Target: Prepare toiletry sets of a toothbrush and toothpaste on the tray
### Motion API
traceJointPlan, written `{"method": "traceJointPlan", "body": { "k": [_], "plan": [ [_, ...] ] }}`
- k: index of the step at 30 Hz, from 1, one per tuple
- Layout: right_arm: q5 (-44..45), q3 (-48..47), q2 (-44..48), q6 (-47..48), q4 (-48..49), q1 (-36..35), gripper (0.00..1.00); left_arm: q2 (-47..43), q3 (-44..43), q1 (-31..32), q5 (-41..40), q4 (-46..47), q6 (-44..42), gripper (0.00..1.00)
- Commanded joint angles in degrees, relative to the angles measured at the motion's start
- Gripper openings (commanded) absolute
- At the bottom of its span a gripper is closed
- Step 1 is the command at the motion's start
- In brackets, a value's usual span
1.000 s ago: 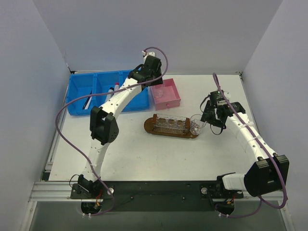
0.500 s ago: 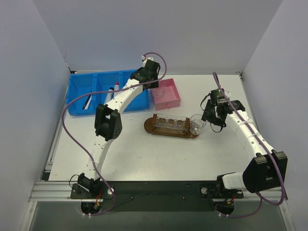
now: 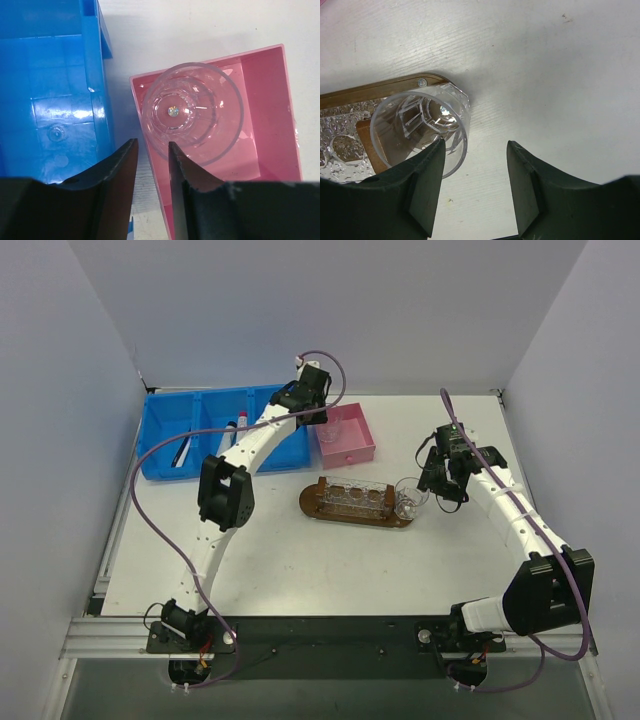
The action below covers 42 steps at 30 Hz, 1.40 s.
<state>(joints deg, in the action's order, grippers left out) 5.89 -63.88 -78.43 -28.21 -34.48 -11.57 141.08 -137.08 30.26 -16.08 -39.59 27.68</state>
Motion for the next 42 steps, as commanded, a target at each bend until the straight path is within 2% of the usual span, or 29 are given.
{"method": "traceJointPlan", "body": {
  "k": [1, 14, 20, 25, 33, 36, 42],
  "plan": [
    [0.26, -1.95, 0.04, 0.43, -1.12, 0.5, 0.47, 1.04, -2.49, -1.08, 2.01, 2.68, -1.05, 0.39],
    [0.17, -1.95, -0.23, 0.35, -1.29, 0.5, 0.47, 2.54, -2.93, -1.52, 3.51, 1.27, -0.17, 0.36],
    [0.26, -2.13, -0.23, 0.43, -1.38, 0.59, 0.47, 2.45, -3.63, -1.61, 3.51, 0.84, 1.93, 0.3],
    [0.26, -2.13, -0.4, 0.43, -1.47, 0.59, 0.47, 3.33, -4.25, -1.78, 4.65, -0.66, 4.83, 0.3],
    [0.44, -2.13, -0.58, 0.35, -1.56, 0.59, 0.47, 4.38, -4.52, -1.79, 7.29, -0.57, 4.75, 0.29],
    [0.53, -2.13, -0.49, 0.43, -1.56, 0.59, 0.47, 3.86, -4.52, -1.87, 7.02, -0.57, 4.66, 0.23],
    [0.61, -2.3, -0.76, 0.52, -1.56, 0.67, 0.47, 2.19, -4.34, -1.78, 7.46, 1.0, 4.84, 0.03]
  ]
}}
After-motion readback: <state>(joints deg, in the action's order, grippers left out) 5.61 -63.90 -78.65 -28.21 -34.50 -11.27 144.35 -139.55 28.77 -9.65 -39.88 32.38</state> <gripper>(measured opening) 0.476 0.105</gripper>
